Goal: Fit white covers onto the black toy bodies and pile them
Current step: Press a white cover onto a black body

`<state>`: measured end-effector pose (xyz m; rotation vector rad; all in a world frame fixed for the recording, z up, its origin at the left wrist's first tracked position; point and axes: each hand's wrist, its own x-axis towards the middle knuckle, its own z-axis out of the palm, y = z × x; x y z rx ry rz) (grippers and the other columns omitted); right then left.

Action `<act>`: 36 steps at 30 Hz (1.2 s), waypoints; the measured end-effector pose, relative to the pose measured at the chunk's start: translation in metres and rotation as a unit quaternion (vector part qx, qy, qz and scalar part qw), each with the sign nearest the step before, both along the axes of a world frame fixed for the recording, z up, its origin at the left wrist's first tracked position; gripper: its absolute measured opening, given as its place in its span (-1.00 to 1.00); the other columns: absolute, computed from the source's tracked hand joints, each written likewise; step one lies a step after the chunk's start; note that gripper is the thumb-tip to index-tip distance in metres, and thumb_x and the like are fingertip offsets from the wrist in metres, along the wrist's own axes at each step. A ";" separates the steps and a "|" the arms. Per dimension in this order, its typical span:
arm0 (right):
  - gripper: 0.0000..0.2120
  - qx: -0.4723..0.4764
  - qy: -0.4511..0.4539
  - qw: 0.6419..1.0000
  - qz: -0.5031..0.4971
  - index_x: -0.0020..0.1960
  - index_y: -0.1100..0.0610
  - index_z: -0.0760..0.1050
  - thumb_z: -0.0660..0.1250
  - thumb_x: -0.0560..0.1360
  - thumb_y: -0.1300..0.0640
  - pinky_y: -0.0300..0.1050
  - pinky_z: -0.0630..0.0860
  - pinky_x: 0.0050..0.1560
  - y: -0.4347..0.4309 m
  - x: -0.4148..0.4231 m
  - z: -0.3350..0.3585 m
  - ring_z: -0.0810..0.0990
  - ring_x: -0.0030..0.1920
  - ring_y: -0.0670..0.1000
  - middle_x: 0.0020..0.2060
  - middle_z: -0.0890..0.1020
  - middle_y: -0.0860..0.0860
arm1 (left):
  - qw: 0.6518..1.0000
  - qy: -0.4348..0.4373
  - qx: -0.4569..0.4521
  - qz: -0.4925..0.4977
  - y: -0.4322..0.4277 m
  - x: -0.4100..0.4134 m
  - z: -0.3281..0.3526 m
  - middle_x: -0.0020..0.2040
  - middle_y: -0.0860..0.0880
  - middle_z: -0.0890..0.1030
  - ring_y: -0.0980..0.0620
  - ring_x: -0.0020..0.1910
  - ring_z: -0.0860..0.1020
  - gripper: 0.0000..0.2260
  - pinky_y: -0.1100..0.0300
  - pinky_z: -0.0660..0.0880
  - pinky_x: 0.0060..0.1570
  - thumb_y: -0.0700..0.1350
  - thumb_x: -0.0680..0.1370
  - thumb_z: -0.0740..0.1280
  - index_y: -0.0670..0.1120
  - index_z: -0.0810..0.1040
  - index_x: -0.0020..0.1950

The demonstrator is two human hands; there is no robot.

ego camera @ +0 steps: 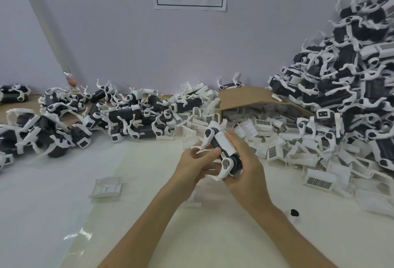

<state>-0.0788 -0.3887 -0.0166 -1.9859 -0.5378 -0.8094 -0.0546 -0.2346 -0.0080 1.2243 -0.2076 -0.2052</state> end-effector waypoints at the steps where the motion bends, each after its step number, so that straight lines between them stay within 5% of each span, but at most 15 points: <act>1: -0.36 0.000 -0.016 1.000 -0.005 0.47 0.15 0.39 0.47 0.42 0.24 0.12 0.50 0.32 -0.001 0.001 0.000 0.44 0.44 -0.01 0.43 0.47 0.01 | 1.000 -0.004 -0.009 -0.014 -0.002 -0.001 0.000 -0.11 -0.17 0.60 -0.08 -0.21 0.63 -0.55 0.18 0.56 -0.23 -0.06 0.44 0.51 -0.32 0.51 0.18; 4: -0.42 0.022 -0.049 0.998 -0.031 0.44 0.17 0.40 0.46 0.45 0.25 0.11 0.54 0.25 -0.003 0.002 0.000 0.51 0.35 0.05 0.38 0.50 0.02 | 0.998 -0.013 -0.031 -0.048 -0.005 -0.004 0.001 -0.10 -0.18 0.57 -0.08 -0.20 0.61 -0.65 0.20 0.57 -0.23 -0.10 0.47 0.49 -0.23 0.50 0.14; 9: -0.32 0.056 -0.058 0.995 -0.061 0.46 0.23 0.33 0.54 0.42 0.27 -0.28 0.43 0.30 -0.004 0.002 -0.001 0.44 0.40 -0.04 0.37 0.46 0.05 | 0.999 -0.010 -0.007 -0.053 -0.006 -0.007 0.002 -0.04 -0.11 0.69 -0.01 -0.17 0.68 -0.56 0.17 0.60 -0.14 -0.06 0.45 0.49 -0.15 0.51 0.28; 13: -0.46 0.057 -0.045 0.995 -0.064 0.35 0.19 0.52 0.56 0.41 0.29 -0.46 0.49 -0.01 -0.008 0.002 -0.001 0.58 0.05 -0.35 0.08 0.59 -0.25 | 0.998 -0.010 -0.014 -0.055 -0.007 -0.008 0.002 0.03 -0.14 0.69 -0.13 -0.01 0.69 -0.54 0.09 0.61 -0.02 -0.08 0.47 0.49 -0.18 0.48 0.31; 16: -0.47 0.035 -0.054 0.995 -0.082 0.31 0.20 0.57 0.57 0.37 0.37 -0.53 0.45 -0.12 -0.011 0.003 -0.002 0.58 -0.09 -0.39 -0.02 0.59 -0.30 | 0.998 -0.015 -0.013 -0.066 -0.006 -0.008 0.003 0.11 -0.19 0.68 -0.23 0.09 0.67 -0.51 0.06 0.60 0.02 -0.06 0.50 0.48 -0.21 0.47 0.36; 22: -0.44 0.015 -0.025 0.999 -0.046 0.40 0.11 0.51 0.50 0.44 0.34 -0.25 0.57 0.09 -0.010 0.003 0.000 0.62 0.12 -0.13 0.21 0.65 0.00 | 0.997 0.001 -0.033 -0.075 -0.008 -0.011 0.004 0.09 -0.17 0.66 -0.18 0.03 0.67 -0.51 0.10 0.60 -0.02 -0.04 0.54 0.43 -0.24 0.45 0.39; 26: -0.26 -0.014 0.005 0.999 0.042 0.52 0.04 0.34 0.44 0.39 0.33 -0.27 0.51 0.21 -0.005 -0.001 0.004 0.52 0.32 -0.12 0.40 0.50 -0.12 | 0.996 0.030 -0.076 -0.042 -0.005 -0.010 0.007 0.08 -0.20 0.64 -0.17 0.01 0.63 -0.56 0.12 0.60 -0.10 0.01 0.57 0.41 -0.21 0.51 0.36; 29: -0.32 -0.037 0.012 0.994 0.097 0.53 0.06 0.34 0.44 0.45 0.27 -0.13 0.38 0.42 0.000 -0.004 0.004 0.34 0.50 -0.07 0.49 0.40 -0.10 | 0.995 0.040 -0.090 -0.025 -0.002 -0.008 0.006 0.12 -0.17 0.67 -0.14 0.03 0.68 -0.60 0.13 0.62 -0.13 0.04 0.59 0.32 -0.12 0.56 0.36; 32: -0.43 -0.022 0.015 0.993 0.118 0.44 0.10 0.46 0.42 0.44 0.27 -0.12 0.33 0.47 -0.002 -0.007 0.006 0.36 0.49 -0.08 0.43 0.48 -0.11 | 0.994 0.059 -0.086 -0.017 0.000 -0.007 0.005 0.23 -0.20 0.65 -0.15 0.17 0.66 -0.60 0.07 0.58 0.11 0.07 0.65 0.23 -0.11 0.55 0.39; 36: -0.71 0.049 -0.052 0.997 0.029 0.16 0.09 0.64 0.37 0.47 0.28 -0.08 0.55 0.23 -0.004 -0.009 0.008 0.61 0.23 -0.13 0.14 0.68 -0.13 | 0.993 0.075 -0.090 0.017 -0.001 -0.004 0.006 0.25 -0.20 0.64 -0.18 0.17 0.65 -0.59 0.03 0.53 0.20 0.02 0.65 0.23 -0.15 0.49 0.43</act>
